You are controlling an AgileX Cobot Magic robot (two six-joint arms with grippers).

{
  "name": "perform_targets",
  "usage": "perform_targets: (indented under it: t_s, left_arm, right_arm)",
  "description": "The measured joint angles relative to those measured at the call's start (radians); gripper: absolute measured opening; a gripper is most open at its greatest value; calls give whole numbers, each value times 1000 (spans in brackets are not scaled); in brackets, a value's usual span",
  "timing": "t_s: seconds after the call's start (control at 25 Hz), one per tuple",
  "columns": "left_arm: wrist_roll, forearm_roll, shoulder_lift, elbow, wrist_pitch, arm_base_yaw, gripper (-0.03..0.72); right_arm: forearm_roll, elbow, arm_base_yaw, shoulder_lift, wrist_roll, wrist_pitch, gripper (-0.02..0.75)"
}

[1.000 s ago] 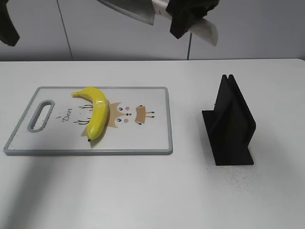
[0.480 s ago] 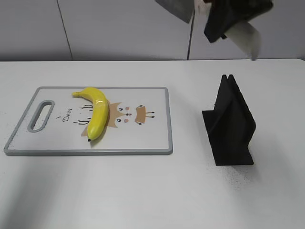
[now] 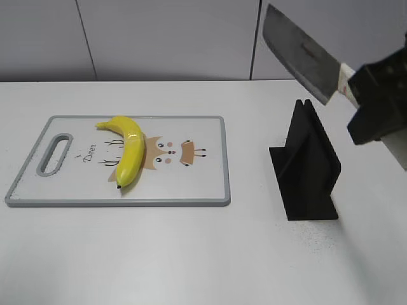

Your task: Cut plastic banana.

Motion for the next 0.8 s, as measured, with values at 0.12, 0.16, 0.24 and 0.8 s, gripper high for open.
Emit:
perform_targets:
  t_s: [0.12,0.16,0.24,0.8]
  left_arm:
    - [0,0,-132,92,2,0,579]
    - [0,0,-178,122,2,0,579]
    - [0,0,-270,172,3,0,579]
    - [-1,0,-754,407,-92,0,579]
  right_arm:
    - [-10,85,0,-62,51,-24,159]
    - [-12,111,0,-77,69,-32,159]
    - [-21,155,0,-110,114,-49,159]
    - [-150,233,0,-95,276,-136,159]
